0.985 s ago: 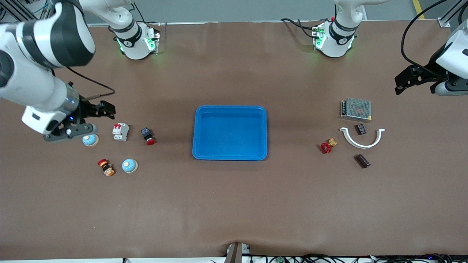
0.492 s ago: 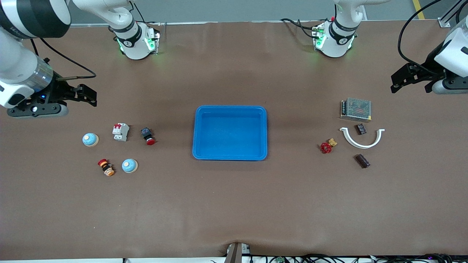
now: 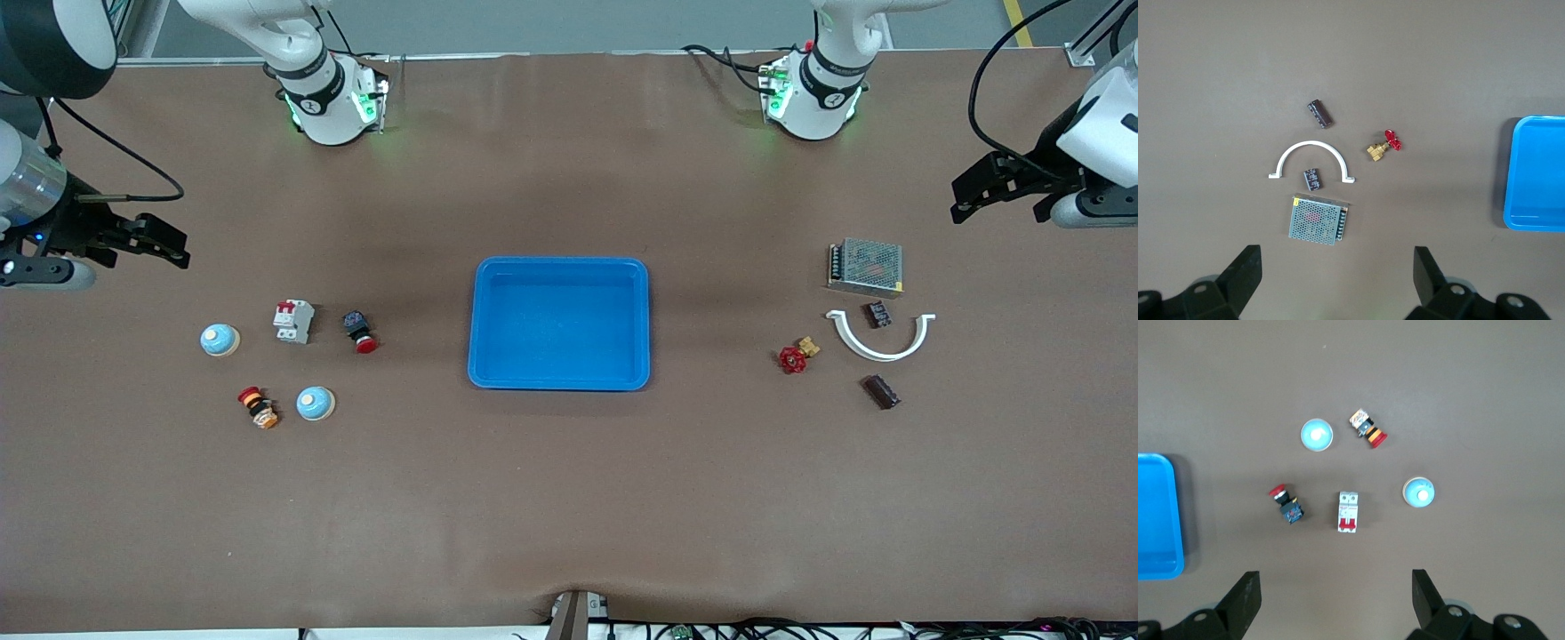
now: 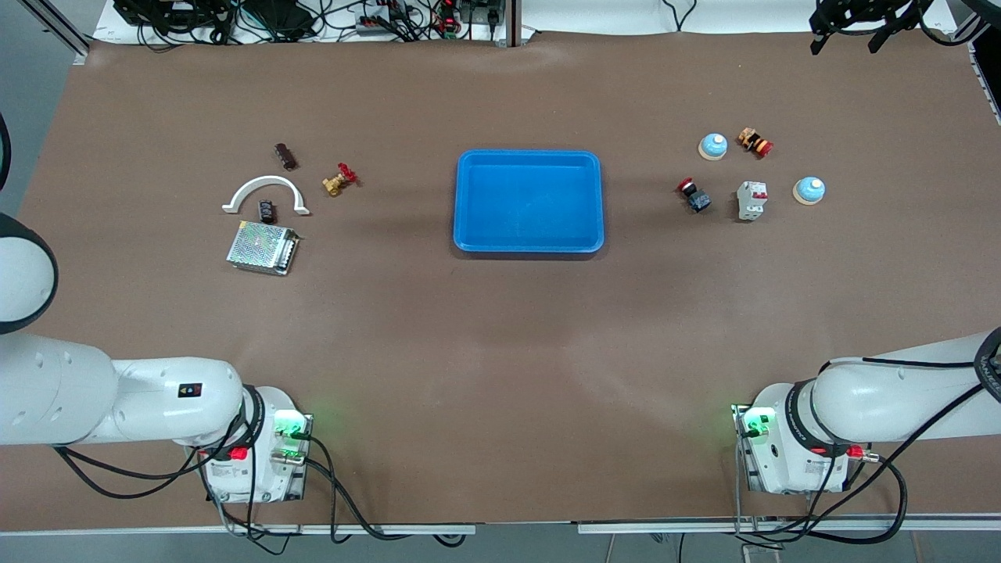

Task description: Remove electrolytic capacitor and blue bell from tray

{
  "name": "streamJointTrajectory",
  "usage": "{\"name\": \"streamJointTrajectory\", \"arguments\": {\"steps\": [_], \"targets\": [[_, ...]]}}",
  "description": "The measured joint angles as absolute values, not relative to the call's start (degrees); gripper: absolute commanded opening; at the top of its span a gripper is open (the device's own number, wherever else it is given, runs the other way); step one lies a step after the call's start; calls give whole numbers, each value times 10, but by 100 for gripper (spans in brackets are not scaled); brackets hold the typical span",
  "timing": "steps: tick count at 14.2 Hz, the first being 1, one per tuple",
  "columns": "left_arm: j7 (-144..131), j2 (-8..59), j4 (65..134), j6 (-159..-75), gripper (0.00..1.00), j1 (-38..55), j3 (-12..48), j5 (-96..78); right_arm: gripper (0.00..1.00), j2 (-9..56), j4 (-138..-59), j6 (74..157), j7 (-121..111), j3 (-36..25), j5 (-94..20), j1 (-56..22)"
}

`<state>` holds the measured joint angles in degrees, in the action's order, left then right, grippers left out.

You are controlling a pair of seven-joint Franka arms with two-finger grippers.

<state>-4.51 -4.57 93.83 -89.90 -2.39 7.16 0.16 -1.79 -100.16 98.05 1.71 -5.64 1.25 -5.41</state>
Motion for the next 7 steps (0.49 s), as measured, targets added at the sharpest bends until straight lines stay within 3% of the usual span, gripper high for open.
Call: {"name": "streamJointTrajectory", "arguments": {"steps": [7], "targets": [[-45, -46, 935, -899, 100, -25, 67, 2, 100, -4, -915, 1006, -5, -29, 12, -9]]}}
